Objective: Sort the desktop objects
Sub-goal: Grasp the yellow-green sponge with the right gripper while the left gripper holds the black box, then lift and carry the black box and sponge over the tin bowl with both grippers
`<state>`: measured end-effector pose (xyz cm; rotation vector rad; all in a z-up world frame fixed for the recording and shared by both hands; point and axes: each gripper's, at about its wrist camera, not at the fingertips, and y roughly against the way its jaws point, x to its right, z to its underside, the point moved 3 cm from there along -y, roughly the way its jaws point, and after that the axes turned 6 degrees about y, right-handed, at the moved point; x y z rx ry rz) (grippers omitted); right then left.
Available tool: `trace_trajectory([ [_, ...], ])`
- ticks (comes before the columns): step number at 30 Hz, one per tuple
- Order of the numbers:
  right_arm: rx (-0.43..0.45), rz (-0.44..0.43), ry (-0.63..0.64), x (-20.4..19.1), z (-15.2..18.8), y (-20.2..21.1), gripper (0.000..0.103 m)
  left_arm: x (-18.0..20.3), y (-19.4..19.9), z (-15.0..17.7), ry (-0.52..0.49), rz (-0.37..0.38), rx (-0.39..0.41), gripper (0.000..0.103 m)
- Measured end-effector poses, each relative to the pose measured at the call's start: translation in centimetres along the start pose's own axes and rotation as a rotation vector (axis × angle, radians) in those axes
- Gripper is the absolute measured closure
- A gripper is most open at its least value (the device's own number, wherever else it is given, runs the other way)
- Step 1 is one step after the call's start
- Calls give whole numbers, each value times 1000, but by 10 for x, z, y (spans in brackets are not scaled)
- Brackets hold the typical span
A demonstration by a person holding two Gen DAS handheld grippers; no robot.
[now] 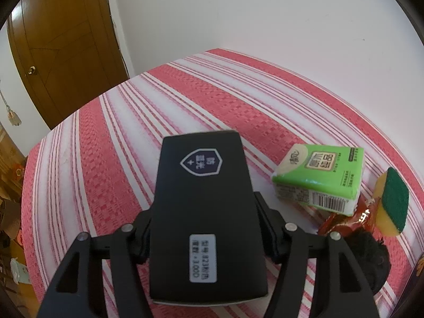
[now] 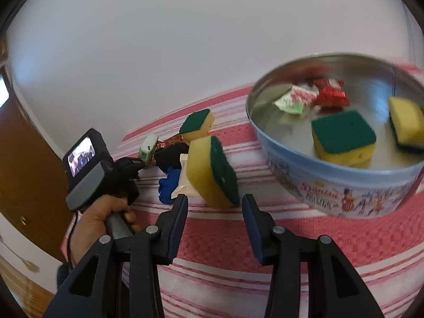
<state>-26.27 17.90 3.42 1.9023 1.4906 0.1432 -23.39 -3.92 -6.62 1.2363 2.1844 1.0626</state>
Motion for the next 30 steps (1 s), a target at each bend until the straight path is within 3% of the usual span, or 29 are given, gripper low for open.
trace_trajectory([
  [6, -55, 18, 74, -3, -14, -44, 56, 0, 0, 1, 1, 1, 0, 38],
  [12, -89, 60, 56, 10, -19, -71, 57, 4, 1, 1, -21, 35, 5, 55],
  [14, -96, 24, 9, 16, -17, -73, 68, 4, 0, 0, -18, 41, 4, 55],
  [17, -62, 3, 8, 18, -17, -63, 68, 4, 1, -1, -22, 40, 20, 56],
  [20, 10, -23, 38, 14, -20, -44, 69, 1, 14, -7, 16, 90, 84, 56],
  [23, 91, -48, 91, 10, -25, -26, 69, -1, 40, -11, 25, 114, 225, 56],
  [26, 178, -12, 165, 9, -36, -7, 69, 7, 68, -8, -10, 159, 361, 56],
  [30, 242, 59, 240, 17, -53, 3, 69, 20, 80, 1, -71, 250, 394, 56],
])
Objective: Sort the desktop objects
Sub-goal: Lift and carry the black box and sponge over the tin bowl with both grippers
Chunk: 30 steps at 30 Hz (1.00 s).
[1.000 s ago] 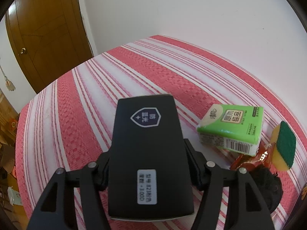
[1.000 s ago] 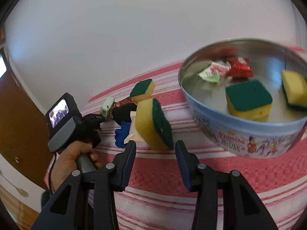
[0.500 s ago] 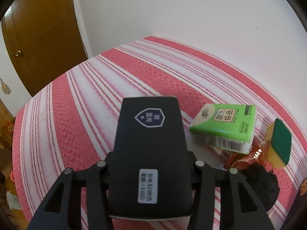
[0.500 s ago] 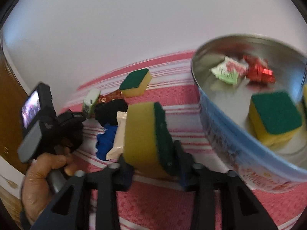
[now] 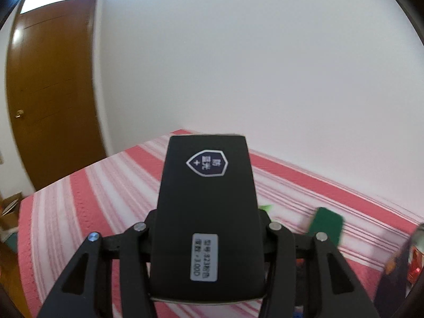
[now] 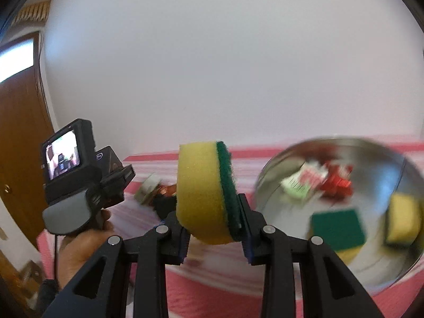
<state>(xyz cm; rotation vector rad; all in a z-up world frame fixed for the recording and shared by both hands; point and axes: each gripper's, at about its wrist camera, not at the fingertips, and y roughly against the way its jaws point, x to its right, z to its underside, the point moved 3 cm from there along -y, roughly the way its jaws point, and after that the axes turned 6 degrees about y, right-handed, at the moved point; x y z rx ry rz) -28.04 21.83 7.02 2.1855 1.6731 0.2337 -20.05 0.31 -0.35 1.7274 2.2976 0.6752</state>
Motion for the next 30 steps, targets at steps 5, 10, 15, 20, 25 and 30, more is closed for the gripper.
trace_trajectory([
  [5, 101, 88, 104, 18, -6, 7, 69, 7, 5, 2, -2, 126, -13, 56],
  [10, 157, 136, 82, 34, -5, 13, 69, 17, 14, 4, -36, 204, 24, 56],
  [15, 212, 199, 109, 43, -9, 21, 68, 32, 24, 11, -94, 274, 40, 56],
  [20, 245, 234, 81, 64, -14, 28, 68, 41, 35, 17, -154, 355, 65, 56],
  [25, 250, 292, 82, 90, -14, 35, 69, 51, 46, 24, -180, 433, 52, 56],
  [30, 257, 359, 45, 125, -15, 40, 69, 55, 52, 27, -199, 455, 65, 55],
])
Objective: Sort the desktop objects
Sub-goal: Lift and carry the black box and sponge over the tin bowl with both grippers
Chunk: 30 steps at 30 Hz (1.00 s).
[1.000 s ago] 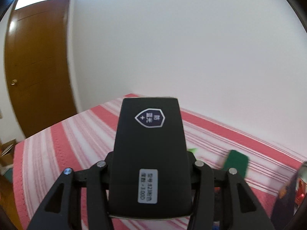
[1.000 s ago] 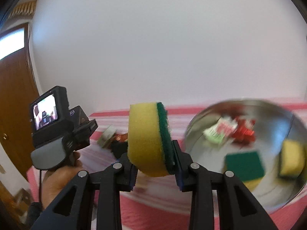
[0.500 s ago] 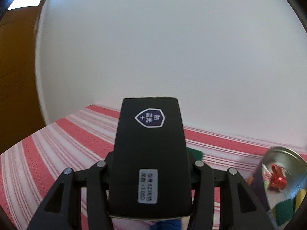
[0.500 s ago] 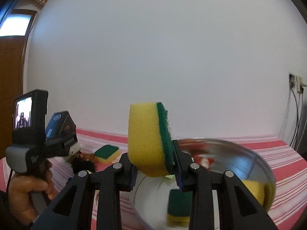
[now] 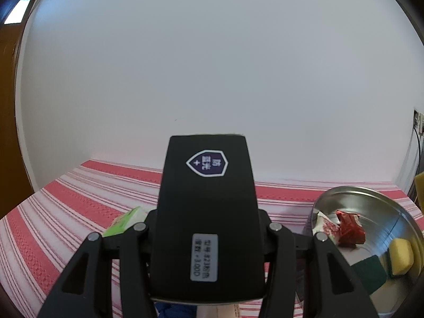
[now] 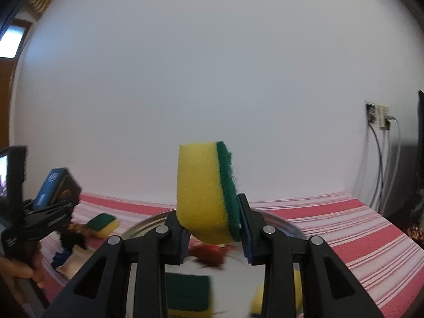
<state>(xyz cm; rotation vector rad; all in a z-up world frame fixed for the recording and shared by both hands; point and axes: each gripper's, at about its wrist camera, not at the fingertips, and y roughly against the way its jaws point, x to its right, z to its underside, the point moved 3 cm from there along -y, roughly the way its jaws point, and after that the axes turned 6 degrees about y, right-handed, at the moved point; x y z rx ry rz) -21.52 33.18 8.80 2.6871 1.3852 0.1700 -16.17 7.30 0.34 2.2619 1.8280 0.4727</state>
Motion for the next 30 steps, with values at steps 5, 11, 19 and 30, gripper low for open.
trace_trajectory([
  [5, 19, 71, -33, 23, -2, 6, 69, 12, -1, 3, -3, 39, -13, 55],
  [11, 16, 119, -3, 33, -2, -2, 69, 43, 20, -2, -37, 99, 18, 55],
  [19, 6, 161, 10, 52, -4, -1, 69, 116, 47, -6, -101, 268, -10, 55],
  [30, -76, 173, 5, 77, 4, -23, 68, 196, 42, 22, -223, 341, -157, 55],
])
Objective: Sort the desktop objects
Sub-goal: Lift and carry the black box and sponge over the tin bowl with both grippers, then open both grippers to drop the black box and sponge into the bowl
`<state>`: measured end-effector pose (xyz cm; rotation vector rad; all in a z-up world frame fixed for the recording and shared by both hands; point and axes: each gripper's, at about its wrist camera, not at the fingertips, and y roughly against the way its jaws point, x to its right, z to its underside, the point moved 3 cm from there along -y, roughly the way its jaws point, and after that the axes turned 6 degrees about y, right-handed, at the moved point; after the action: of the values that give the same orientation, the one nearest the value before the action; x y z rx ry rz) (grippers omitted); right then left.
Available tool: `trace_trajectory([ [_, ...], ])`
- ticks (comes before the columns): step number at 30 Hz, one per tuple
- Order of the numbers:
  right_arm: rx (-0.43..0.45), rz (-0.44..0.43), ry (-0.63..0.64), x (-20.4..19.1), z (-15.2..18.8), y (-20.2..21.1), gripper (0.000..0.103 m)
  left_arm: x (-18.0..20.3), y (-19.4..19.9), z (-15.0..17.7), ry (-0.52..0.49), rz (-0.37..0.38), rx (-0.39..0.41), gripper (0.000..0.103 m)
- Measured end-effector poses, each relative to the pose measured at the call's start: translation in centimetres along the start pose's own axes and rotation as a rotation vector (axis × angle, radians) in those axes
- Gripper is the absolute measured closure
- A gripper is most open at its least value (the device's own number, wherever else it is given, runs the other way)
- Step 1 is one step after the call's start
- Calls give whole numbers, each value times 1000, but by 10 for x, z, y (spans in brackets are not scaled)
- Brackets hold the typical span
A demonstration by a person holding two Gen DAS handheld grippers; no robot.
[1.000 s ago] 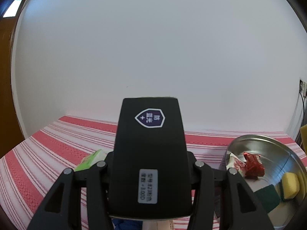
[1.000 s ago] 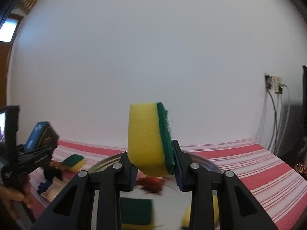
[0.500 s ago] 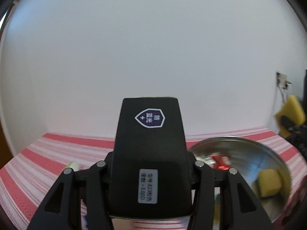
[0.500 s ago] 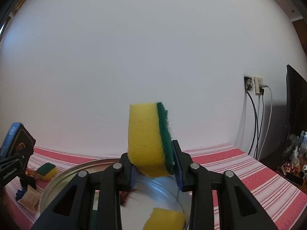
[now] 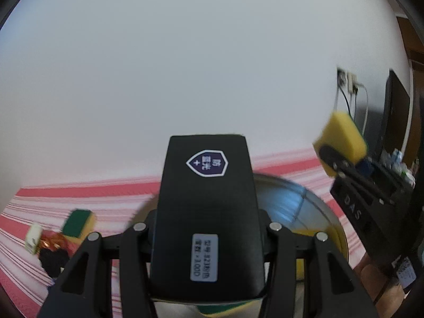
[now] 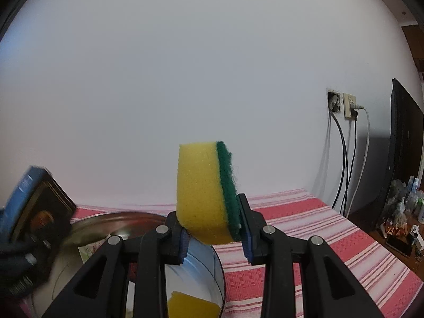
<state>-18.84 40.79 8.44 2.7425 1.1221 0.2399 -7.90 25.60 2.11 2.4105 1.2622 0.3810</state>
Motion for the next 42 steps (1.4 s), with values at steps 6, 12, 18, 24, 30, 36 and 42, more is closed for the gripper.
trace_trajectory([
  [6, -21, -34, 73, -17, 5, -1, 68, 5, -4, 8, -39, 2, -40, 55],
  [12, -56, -85, 67, -21, 11, -6, 68, 14, -13, 14, -70, 14, -58, 55],
  [18, -90, -99, 46, -18, 16, -8, 68, 17, -14, 13, -109, 17, -61, 55],
  [24, -113, -113, 38, -15, 19, -9, 68, 20, -20, 14, -132, 21, -106, 54],
  [30, -133, -122, 46, -14, 21, -14, 68, 27, -26, 14, -170, 17, -145, 51],
  [36, -137, -125, 0, -5, 22, -19, 40, 32, -21, 12, -185, 4, -128, 12],
  [42, -110, -106, -23, -1, 22, -16, 13, 37, -14, 11, -216, -25, -64, 1],
])
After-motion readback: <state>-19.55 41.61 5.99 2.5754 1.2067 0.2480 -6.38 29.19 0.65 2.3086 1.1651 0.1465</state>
